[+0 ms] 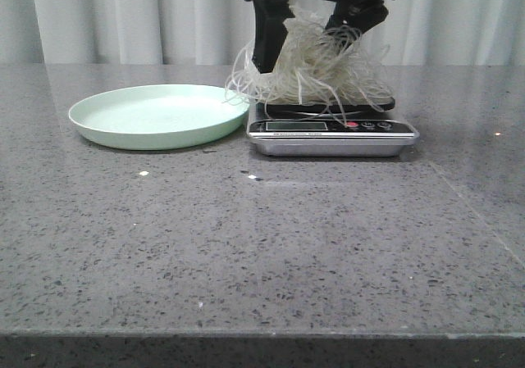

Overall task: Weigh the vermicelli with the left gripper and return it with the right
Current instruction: 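Move the right gripper above the vermicelli on the scale, then grasp the vermicelli with the right gripper and lift it off the scale, then carry the vermicelli to the plate and open the right gripper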

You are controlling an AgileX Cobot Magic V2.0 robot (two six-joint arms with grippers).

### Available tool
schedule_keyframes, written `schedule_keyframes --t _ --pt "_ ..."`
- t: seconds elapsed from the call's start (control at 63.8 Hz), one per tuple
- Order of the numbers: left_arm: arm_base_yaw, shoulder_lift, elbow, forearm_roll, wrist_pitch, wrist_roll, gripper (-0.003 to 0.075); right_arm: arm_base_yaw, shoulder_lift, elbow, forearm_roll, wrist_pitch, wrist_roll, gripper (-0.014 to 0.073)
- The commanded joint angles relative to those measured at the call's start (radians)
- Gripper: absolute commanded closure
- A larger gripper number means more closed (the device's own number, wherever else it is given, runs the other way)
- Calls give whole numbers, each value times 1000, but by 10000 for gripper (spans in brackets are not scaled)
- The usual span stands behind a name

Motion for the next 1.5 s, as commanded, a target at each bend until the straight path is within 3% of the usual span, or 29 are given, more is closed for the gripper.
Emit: schedule_keyframes --t 0.0,0.047,0.141,0.157,0.219,0.549,0.721,0.925,1.019,1.113,1.223,1.489 --pt "-1 11 -25 -8 -85 0 586 -5 22 -32 -7 63 0 46" --pt "-1 11 -25 -8 -85 0 586 -5 34 -40 -9 75 0 144" --pt "-1 11 -25 -8 -85 0 586 -5 39 -67 -10 81 0 463" --pt "-1 11 -25 -8 -85 0 586 -5 37 -73 -9 82 0 470" --pt "-1 11 -25 -8 -85 0 586 -3 31 -114 -9 94 0 411" --pt "-1 11 -25 -8 -85 0 586 72 14 -441 111 101 0 416" --pt "-1 11 -25 -8 -85 0 586 141 42 -454 121 -27 0 416" --pt "-1 11 -25 -8 -85 0 587 159 148 -454 129 -4 0 396" --pt "-1 11 -25 -8 -85 0 586 159 195 -454 168 35 0 309" --pt "-1 11 -25 -8 -85 0 587 160 208 -454 174 62 0 136" --pt "-1 11 -25 -8 -85 0 586 154 191 -466 174 81 0 -1" --pt "-1 11 -25 -8 -85 0 586 135 15 -433 103 96 0 -14"
